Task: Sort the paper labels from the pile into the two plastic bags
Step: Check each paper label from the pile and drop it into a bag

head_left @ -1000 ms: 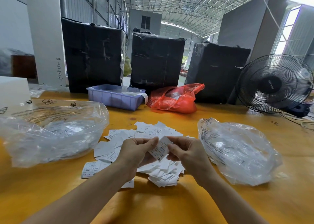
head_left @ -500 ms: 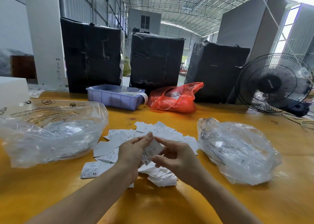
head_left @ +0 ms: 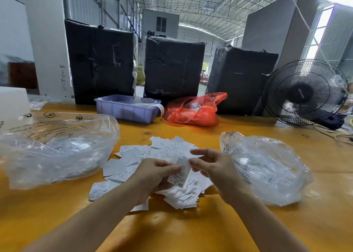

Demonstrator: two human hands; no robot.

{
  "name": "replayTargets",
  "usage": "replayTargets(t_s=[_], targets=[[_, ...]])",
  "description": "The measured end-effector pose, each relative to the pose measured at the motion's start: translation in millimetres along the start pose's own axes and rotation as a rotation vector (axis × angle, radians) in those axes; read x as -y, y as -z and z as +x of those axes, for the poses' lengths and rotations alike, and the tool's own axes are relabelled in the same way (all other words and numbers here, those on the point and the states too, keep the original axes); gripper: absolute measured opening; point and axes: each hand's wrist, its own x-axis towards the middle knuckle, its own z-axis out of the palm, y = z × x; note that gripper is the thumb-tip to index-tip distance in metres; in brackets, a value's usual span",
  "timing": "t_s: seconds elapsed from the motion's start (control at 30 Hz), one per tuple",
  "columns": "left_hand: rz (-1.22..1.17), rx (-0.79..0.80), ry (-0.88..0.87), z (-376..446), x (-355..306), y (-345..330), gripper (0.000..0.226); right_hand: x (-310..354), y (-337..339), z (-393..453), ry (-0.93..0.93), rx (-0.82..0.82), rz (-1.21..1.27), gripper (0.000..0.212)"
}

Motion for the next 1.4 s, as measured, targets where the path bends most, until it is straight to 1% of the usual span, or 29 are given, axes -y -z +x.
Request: replayTargets(t_s=[0.07,0.1,0.13,0.2,0.23,0.27,0.3,0.33,0.37,0.4,0.43,0.47,0.53,0.57,0.63,0.7,0.77,0.8,0.83,0.87,0.9,1.0,1.03,1.07,1.13,1.2,1.27,1.33,1.4], targets=[[-0.028,-0.011,0.023,0,0,1,0.013,1,1,1,0.018,-0.01,-0.062,0.018],[-0.045,-0.023,0.031,1,-1,1,0.014,2,4,2,0.079,-0.056,-0.169,0.019],[-0.061,-0.036,0.038,1,-2,2,0.016,4,11,4,0.183,-0.153,-0.347,0.019],[-0.092,-0.057,0.045,2,-4,4,0.018,7,35,10,0.412,-0.431,-0.764,0.017],[-0.104,-0.065,0.044,2,-5,5,0.019,9,51,13,0.453,-0.54,-0.924,0.018],[-0.111,-0.069,0.039,2,-6,6,0.02,9,68,15,0.403,-0.581,-1.051,0.02],[-0.115,-0.07,0.033,2,-7,7,0.021,7,83,17,0.268,-0.566,-1.147,0.019],[-0.119,-0.069,0.026,2,-7,7,0.021,3,95,18,0.091,-0.516,-1.228,0.018],[-0.118,-0.066,0.021,1,-9,8,0.021,-2,101,18,-0.088,-0.435,-1.31,0.023],[-0.109,-0.067,0.014,1,-10,8,0.021,-8,105,18,-0.219,-0.343,-1.38,0.028],[-0.091,-0.075,0.005,1,-12,9,0.022,-13,107,17,-0.28,-0.288,-1.42,0.031],[-0.067,-0.088,-0.01,0,-15,10,0.025,-17,108,18,-0.284,-0.284,-1.424,0.03],[-0.015,-0.122,-0.07,-1,-23,16,0.03,-23,111,22,-0.231,-0.349,-1.37,0.021],[0.014,-0.152,-0.115,-1,-29,21,0.028,-25,111,23,-0.211,-0.383,-1.346,0.018],[0.076,-0.254,-0.238,-1,-44,37,0.014,-27,113,25,-0.204,-0.427,-1.316,0.018],[0.207,-0.449,-0.389,1,-61,67,0.006,-29,116,27,-0.207,-0.438,-1.31,0.019],[0.44,-0.713,-0.522,-1,-76,104,0.011,-31,117,29,-0.211,-0.454,-1.299,0.017],[0.581,-0.846,-0.548,-4,-81,123,0.015,-31,118,30,-0.217,-0.463,-1.286,0.016],[0.721,-0.969,-0.536,-5,-83,142,0.019,-31,119,31,-0.226,-0.472,-1.283,0.016],[0.854,-1.065,-0.482,-6,-83,158,0.022,-31,120,31,-0.241,-0.476,-1.302,0.015],[0.976,-1.124,-0.385,-5,-81,172,0.024,-31,120,30,-0.261,-0.47,-1.341,0.014],[1.233,-1.147,-0.037,6,-63,196,0.015,-30,119,27,-0.303,-0.455,-1.389,0.012],[1.276,-1.124,0.031,11,-56,201,0.014,-31,120,28,-0.293,-0.467,-1.37,0.009],[1.297,-1.109,0.055,16,-52,206,0.016,-32,120,29,-0.276,-0.492,-1.352,0.009],[1.26,-1.093,0.02,27,-48,216,0.028,-31,119,29,-0.256,-0.539,-1.327,0.013],[1.235,-1.054,-0.035,36,-51,221,0.034,-32,119,28,-0.253,-0.551,-1.348,0.013],[1.289,-1.039,-0.1,49,-56,222,0.038,-33,117,27,-0.3,-0.523,-1.366,0.026],[1.326,-1.053,-0.227,47,-64,198,0.046,-34,118,27,-0.317,-0.513,-1.343,0.026],[1.363,-1.05,-0.441,36,-69,161,0.047,-34,118,27,-0.247,-0.549,-1.299,0.018]])
